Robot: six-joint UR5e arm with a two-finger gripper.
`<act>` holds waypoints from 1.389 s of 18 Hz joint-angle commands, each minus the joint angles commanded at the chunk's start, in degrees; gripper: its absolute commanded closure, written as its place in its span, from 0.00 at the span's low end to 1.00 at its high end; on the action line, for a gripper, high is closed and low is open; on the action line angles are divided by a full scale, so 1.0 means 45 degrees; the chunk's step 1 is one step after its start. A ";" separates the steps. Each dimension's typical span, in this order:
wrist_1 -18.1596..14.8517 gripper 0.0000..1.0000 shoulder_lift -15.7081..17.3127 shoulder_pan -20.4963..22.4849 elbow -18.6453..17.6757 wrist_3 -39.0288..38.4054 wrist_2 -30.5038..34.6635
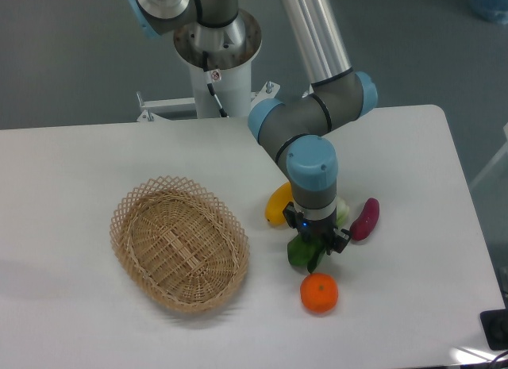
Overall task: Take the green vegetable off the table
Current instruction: 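Lower the gripper around the bok choy and close on it, then lift the grasped bok choy up off the table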
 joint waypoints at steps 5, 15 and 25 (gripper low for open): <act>-0.0078 0.66 0.0235 0.0078 -0.0020 0.0019 -0.0039; -0.0508 0.88 0.1425 0.0702 -0.0039 0.0019 -0.1230; -0.2071 0.87 0.3360 0.1875 0.1307 -0.1030 -0.6071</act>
